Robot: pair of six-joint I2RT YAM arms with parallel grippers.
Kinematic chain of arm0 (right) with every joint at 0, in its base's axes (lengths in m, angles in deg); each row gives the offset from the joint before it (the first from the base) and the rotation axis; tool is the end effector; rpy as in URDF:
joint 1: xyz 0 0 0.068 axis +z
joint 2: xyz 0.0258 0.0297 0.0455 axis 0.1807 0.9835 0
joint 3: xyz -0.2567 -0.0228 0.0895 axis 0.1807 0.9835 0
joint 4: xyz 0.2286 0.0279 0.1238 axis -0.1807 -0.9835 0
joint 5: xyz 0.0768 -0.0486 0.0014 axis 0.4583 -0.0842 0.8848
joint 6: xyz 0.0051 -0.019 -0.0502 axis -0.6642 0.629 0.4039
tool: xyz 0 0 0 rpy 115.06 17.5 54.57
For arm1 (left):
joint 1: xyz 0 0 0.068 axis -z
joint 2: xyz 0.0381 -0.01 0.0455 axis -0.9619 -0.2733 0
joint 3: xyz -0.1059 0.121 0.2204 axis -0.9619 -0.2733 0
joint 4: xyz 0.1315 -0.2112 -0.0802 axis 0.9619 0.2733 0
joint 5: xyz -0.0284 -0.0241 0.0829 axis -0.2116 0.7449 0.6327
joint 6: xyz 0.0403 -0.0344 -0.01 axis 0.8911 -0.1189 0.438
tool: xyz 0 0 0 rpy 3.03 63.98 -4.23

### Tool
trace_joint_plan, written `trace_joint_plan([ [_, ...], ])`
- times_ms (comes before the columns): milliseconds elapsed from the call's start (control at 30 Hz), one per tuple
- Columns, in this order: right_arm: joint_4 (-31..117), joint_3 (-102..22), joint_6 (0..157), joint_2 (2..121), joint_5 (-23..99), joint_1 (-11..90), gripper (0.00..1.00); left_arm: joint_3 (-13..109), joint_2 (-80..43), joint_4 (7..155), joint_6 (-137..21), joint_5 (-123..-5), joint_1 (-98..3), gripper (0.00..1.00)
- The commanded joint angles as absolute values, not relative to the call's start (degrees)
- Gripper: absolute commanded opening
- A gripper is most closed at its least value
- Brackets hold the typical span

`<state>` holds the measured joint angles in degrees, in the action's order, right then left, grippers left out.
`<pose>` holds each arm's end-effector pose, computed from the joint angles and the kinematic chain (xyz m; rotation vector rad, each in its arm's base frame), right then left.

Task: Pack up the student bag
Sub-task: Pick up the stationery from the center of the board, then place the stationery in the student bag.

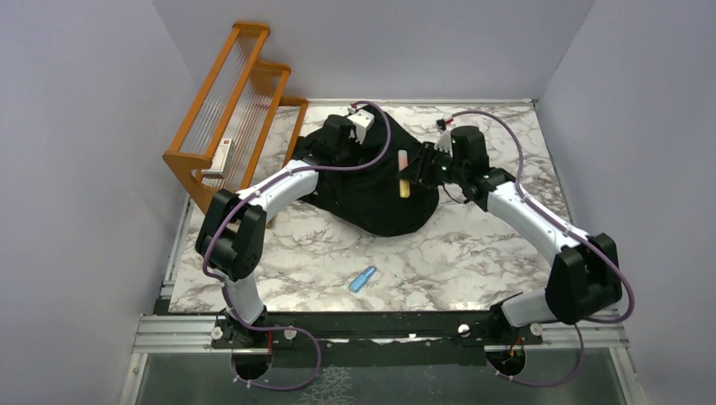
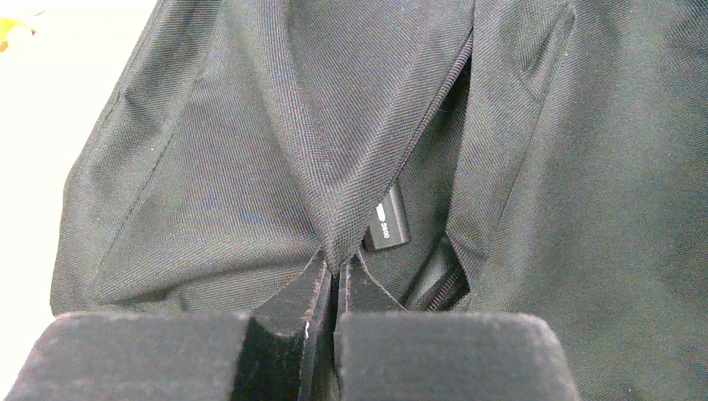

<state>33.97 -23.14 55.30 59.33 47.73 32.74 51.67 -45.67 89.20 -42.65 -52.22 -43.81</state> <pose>0.2866 0.1294 0.2890 -0.0470 2.1895 0.8641 0.3590 -0.2077 0.2580 0.6013 2.0570 -0.2064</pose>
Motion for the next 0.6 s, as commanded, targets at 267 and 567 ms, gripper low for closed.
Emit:
trace_joint_plan([
  [267, 27.9, -39.9, 46.2, 80.0, 65.9, 33.0, 0.01, 52.0, -42.5, 88.4, -43.8, -55.0, -44.2, 0.00],
  [567, 29.2, -46.8, 39.8, 89.7, 66.3, 33.0, 0.01, 50.8, -41.2, 87.0, -43.2, -54.6, -44.3, 0.00],
])
